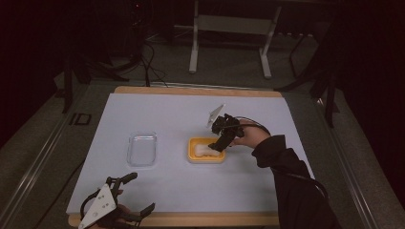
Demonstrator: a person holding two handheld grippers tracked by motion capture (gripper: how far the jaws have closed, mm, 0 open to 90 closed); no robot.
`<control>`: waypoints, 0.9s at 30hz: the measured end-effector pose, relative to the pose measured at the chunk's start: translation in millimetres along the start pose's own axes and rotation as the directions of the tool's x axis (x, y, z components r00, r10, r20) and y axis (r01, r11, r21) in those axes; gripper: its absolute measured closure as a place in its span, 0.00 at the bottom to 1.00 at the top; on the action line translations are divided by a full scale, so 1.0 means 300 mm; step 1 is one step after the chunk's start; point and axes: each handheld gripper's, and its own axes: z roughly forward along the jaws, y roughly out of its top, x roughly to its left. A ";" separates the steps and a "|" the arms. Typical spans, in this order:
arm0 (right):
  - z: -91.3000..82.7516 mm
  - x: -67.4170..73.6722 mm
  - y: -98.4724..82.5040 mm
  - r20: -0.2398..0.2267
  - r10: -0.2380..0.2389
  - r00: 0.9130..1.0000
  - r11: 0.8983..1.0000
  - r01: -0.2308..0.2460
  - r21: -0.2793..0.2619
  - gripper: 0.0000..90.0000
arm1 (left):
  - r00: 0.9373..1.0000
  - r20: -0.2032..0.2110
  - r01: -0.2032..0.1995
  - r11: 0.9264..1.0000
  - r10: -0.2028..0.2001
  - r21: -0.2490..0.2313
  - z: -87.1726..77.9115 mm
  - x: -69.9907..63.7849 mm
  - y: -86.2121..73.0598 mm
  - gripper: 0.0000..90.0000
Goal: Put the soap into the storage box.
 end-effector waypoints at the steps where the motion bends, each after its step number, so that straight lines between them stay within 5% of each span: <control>1: -0.001 0.002 -0.003 0.011 0.014 1.000 1.000 -0.014 0.006 0.17 | 1.000 0.000 0.000 1.000 0.000 0.000 0.000 0.000 0.000 0.00; 10: -0.045 0.010 -0.056 0.031 0.138 0.990 0.988 -0.135 -0.080 0.12 | 1.000 0.008 -0.005 1.000 0.004 0.006 0.003 -0.004 -0.001 0.00; 16: -0.072 0.020 -0.125 0.012 0.230 0.973 0.965 -0.226 -0.129 0.12 | 1.000 0.002 0.011 1.000 -0.011 0.001 0.001 0.001 -0.001 0.00; 25: -0.090 0.068 -0.230 0.090 0.379 0.921 0.916 -0.360 -0.174 0.15 | 1.000 -0.009 0.018 1.000 -0.018 0.005 0.002 0.002 0.000 0.00; 27: -0.097 0.082 -0.248 0.088 0.394 0.915 0.911 -0.376 -0.170 0.15 | 1.000 -0.011 0.015 1.000 -0.015 0.009 0.003 0.003 -0.001 0.00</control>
